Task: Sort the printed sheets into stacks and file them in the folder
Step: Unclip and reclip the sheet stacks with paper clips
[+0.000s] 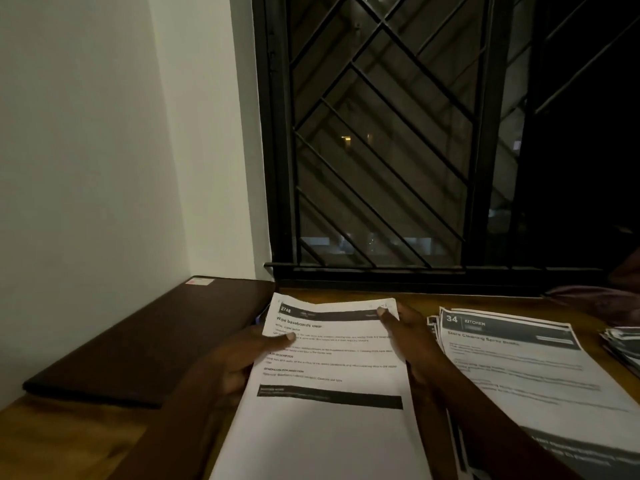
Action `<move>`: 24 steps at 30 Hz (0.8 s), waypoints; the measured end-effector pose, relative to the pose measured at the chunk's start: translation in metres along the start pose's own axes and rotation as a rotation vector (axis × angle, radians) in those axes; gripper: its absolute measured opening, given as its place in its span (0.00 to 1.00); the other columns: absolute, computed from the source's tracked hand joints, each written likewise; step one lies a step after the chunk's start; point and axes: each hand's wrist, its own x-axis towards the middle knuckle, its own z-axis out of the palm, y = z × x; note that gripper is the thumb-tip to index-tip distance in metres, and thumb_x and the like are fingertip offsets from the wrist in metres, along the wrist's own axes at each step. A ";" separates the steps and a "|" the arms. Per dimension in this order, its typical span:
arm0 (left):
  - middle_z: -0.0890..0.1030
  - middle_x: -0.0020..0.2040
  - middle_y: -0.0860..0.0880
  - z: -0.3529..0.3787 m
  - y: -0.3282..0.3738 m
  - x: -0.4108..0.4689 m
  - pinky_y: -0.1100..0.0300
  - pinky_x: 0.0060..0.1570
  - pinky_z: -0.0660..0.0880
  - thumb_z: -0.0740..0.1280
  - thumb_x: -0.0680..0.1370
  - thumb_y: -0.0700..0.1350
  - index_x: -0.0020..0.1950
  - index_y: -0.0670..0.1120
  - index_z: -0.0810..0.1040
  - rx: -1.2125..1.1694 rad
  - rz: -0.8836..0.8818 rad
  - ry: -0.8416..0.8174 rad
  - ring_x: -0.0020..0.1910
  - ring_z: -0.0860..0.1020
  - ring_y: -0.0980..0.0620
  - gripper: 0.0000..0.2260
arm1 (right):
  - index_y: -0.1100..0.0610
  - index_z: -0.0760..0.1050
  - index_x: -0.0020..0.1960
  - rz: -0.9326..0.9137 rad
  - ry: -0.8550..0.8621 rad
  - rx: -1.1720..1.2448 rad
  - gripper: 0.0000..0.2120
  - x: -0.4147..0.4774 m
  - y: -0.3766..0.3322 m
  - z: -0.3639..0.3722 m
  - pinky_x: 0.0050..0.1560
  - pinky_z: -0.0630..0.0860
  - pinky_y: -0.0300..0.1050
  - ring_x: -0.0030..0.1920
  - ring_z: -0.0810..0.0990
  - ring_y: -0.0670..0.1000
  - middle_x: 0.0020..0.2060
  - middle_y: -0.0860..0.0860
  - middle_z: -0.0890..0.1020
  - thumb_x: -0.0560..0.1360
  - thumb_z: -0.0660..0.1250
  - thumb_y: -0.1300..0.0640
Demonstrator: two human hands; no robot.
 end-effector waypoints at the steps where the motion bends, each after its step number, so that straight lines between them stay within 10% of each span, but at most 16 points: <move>1: 0.83 0.54 0.38 0.002 0.004 0.005 0.39 0.62 0.73 0.72 0.72 0.41 0.59 0.41 0.78 0.019 0.015 0.031 0.55 0.81 0.37 0.17 | 0.51 0.76 0.48 -0.001 0.003 0.000 0.07 0.001 0.004 -0.001 0.47 0.79 0.44 0.46 0.83 0.51 0.45 0.51 0.84 0.80 0.60 0.53; 7: 0.82 0.41 0.36 0.015 0.007 0.039 0.50 0.42 0.80 0.67 0.76 0.37 0.47 0.42 0.74 -0.016 0.245 0.175 0.34 0.83 0.44 0.03 | 0.54 0.77 0.51 0.012 -0.035 0.004 0.08 0.001 0.018 -0.003 0.46 0.81 0.45 0.46 0.84 0.52 0.45 0.51 0.84 0.80 0.61 0.52; 13: 0.84 0.39 0.40 0.011 -0.012 0.048 0.56 0.35 0.81 0.73 0.71 0.42 0.50 0.36 0.73 -0.029 0.415 0.107 0.36 0.84 0.46 0.15 | 0.46 0.75 0.46 0.012 0.195 -0.009 0.06 0.009 0.025 -0.008 0.48 0.81 0.49 0.46 0.83 0.52 0.45 0.50 0.83 0.74 0.69 0.57; 24: 0.84 0.44 0.39 0.011 -0.016 0.051 0.52 0.37 0.83 0.65 0.76 0.32 0.50 0.42 0.78 -0.116 0.419 0.099 0.39 0.84 0.43 0.07 | 0.45 0.75 0.43 -0.038 0.319 -0.074 0.12 0.012 0.031 -0.007 0.51 0.80 0.52 0.46 0.82 0.51 0.43 0.48 0.83 0.69 0.75 0.58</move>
